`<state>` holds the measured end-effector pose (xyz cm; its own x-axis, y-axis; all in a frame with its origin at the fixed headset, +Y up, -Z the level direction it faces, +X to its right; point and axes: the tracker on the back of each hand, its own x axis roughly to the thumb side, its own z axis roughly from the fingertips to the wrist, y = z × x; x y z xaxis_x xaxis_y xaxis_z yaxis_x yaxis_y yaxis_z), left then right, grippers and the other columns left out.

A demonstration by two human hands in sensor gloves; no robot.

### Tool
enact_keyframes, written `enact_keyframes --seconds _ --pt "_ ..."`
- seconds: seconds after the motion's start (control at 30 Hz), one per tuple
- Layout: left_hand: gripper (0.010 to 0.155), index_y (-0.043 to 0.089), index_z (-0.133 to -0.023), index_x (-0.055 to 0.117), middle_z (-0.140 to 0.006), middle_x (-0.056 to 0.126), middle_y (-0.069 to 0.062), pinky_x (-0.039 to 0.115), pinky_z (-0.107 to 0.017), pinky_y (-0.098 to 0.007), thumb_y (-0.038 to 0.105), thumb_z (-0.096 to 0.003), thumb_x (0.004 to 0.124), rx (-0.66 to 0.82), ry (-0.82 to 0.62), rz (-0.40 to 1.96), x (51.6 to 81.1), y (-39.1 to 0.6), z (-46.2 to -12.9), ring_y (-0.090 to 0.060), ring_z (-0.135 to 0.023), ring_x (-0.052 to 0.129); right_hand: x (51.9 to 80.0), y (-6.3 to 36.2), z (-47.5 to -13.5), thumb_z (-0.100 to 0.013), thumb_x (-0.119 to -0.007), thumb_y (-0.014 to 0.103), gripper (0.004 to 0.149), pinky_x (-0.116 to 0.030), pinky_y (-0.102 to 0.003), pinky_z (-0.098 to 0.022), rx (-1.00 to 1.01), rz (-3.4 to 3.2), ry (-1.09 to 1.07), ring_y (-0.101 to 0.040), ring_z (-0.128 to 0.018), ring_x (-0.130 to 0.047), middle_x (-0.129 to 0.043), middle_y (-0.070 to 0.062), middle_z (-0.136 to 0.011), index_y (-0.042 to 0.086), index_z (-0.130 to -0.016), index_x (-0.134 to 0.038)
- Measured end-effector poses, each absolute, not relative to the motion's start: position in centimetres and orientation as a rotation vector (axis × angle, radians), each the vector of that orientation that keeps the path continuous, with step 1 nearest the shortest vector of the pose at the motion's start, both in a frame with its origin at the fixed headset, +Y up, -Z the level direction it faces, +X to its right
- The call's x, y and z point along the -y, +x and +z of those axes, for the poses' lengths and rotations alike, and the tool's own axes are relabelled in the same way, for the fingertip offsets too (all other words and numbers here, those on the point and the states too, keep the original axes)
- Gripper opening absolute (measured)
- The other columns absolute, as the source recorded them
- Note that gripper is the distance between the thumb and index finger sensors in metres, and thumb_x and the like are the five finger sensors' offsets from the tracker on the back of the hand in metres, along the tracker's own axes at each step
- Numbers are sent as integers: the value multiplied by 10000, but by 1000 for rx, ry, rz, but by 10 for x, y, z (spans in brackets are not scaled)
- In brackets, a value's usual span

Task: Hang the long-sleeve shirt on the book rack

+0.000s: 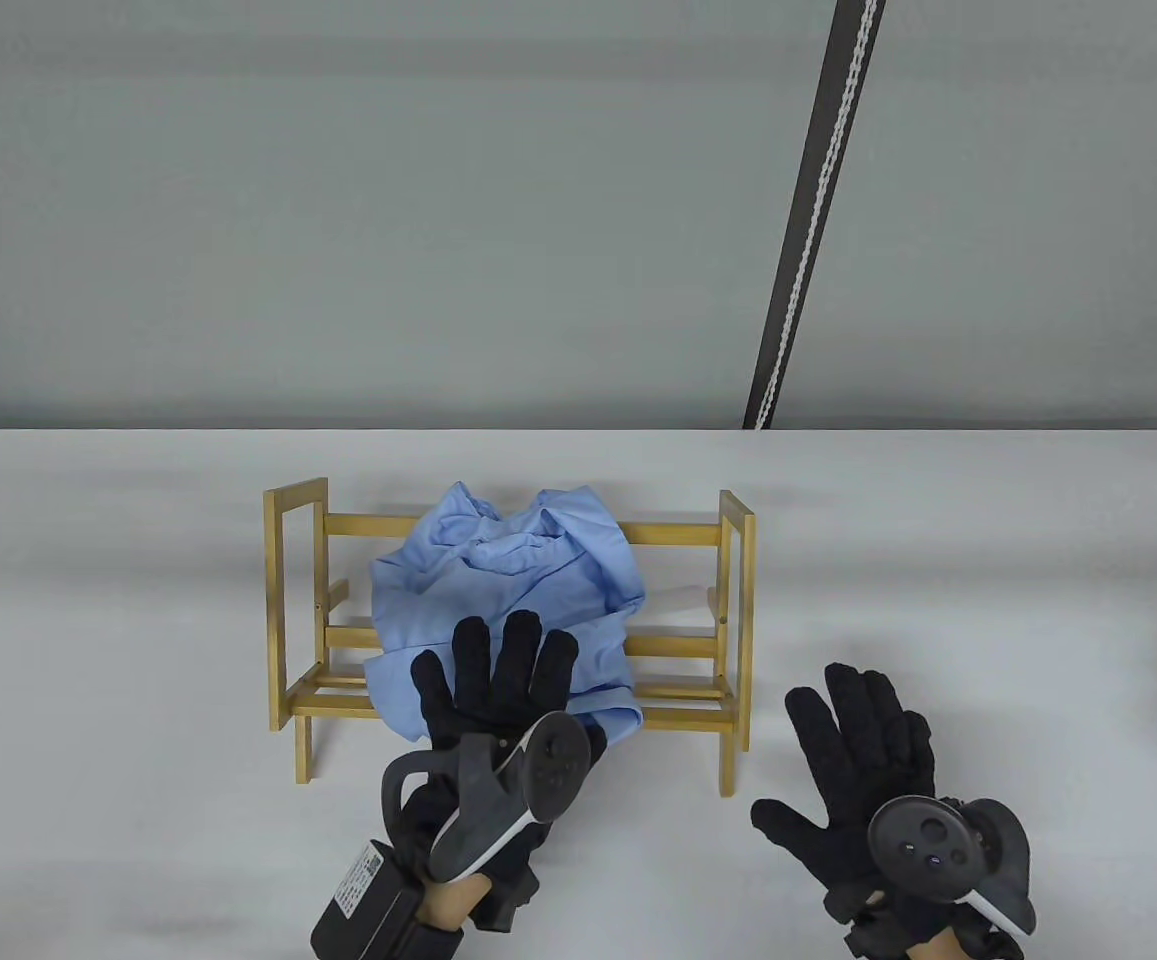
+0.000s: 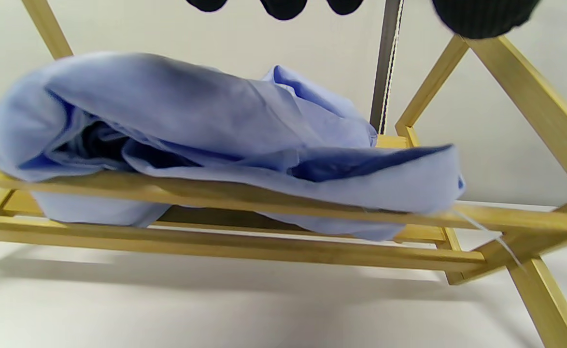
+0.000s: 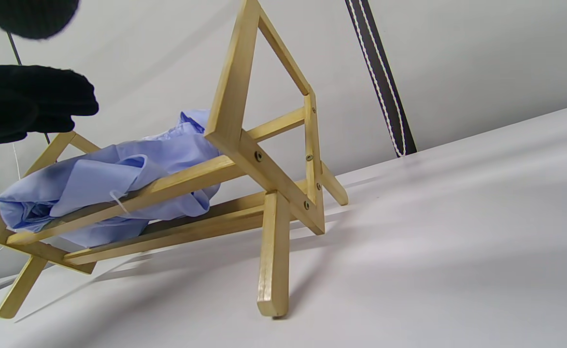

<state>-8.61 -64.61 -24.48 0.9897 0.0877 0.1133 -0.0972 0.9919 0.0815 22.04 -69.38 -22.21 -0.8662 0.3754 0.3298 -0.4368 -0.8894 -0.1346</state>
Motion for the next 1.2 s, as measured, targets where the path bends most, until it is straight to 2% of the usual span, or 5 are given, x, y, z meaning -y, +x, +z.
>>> enact_keyframes --seconds 0.4,1.2 --pt "864 429 -1135 349 -1311 369 33 373 -777 -676 732 -371 615 131 105 88 666 -86 -221 -436 -1180 419 696 216 -221 -386 -677 748 921 -289 -748 -700 285 2717 415 -490 -1095 -247 -250 -158 -1186 289 -1099 -315" --pt "857 432 -1130 346 -1309 362 38 371 -786 -669 724 -372 618 207 91 50 682 -75 -216 -430 -1183 411 702 216 -221 -385 -678 747 921 -289 -747 -700 250 2769 380 -488 -1095 -248 -249 -157 -1186 286 -1097 -317"
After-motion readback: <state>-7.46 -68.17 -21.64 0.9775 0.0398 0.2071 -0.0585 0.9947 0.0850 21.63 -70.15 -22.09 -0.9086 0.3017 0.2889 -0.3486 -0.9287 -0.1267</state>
